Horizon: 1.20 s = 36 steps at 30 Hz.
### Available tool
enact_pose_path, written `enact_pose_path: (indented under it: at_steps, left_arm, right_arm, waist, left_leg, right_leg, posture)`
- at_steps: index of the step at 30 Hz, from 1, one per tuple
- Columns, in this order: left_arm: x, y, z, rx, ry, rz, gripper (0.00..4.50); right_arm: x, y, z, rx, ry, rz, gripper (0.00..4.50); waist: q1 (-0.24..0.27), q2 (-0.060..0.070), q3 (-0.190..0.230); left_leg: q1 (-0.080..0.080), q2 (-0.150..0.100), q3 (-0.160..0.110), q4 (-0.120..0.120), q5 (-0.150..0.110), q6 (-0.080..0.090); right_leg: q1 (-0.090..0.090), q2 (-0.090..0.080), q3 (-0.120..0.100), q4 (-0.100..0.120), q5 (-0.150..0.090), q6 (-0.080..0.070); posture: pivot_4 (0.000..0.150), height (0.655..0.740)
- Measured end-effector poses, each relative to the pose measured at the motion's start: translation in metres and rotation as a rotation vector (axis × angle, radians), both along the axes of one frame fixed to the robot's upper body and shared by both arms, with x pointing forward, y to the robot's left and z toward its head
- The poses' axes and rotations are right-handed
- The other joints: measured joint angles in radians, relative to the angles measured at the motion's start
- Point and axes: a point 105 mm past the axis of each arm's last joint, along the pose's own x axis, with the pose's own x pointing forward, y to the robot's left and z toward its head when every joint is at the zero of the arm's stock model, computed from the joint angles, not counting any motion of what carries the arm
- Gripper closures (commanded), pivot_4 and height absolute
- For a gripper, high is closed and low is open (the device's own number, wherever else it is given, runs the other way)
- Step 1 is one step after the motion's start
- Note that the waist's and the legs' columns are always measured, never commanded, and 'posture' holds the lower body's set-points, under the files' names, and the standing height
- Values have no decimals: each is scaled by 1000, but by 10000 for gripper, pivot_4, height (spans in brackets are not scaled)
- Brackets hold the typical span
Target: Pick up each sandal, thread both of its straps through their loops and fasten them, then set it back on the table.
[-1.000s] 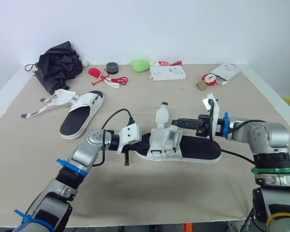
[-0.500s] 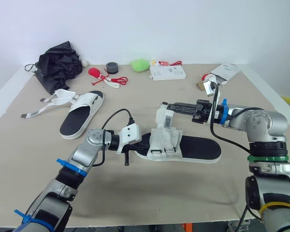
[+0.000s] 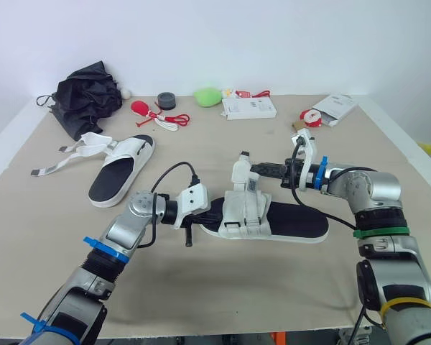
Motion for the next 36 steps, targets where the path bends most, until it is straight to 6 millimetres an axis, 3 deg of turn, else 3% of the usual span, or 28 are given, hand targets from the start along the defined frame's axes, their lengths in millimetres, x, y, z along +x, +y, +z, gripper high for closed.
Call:
enact_pose_path:
  at_steps: [8,20,27,31,36]
  left_arm:
    - [0,0,0,-2,-3,6,45000]
    - [0,0,0,-3,-3,7,45000]
    - [0,3,0,4,-4,11,45000]
    - [0,3,0,5,-5,12,45000]
    - [-1,3,0,6,-7,8,45000]
  right_arm:
    - [-10,-5,25,68,-43,50,44567]
    - [-12,0,24,87,-44,48,44567]
    - [-28,10,58,203,-109,159,44567]
    - [-22,6,48,163,-102,115,44567]
    - [-7,-6,10,53,-31,13,44567]
  waist:
    - [0,0,0]
    - [0,0,0]
    - [0,0,0]
    - [-1,0,0]
    - [-1,0,0]
  left_leg:
    - [0,0,0,0,0,0]
    - [0,0,0,0,0,0]
    - [0,0,0,0,0,0]
    - [1,0,0,0,0,0]
    - [0,0,1,-1,0,0]
  right_leg:
    - [0,0,0,0,1,-1]
    - [0,0,0,0,0,-1]
    - [0,0,0,0,0,0]
    - [0,0,0,0,-1,1]
    - [0,0,0,0,1,-2]
  posture:
    - [1500,7400]
    - [1500,7400]
    - [1500,7400]
    - [1500,7400]
    - [1500,7400]
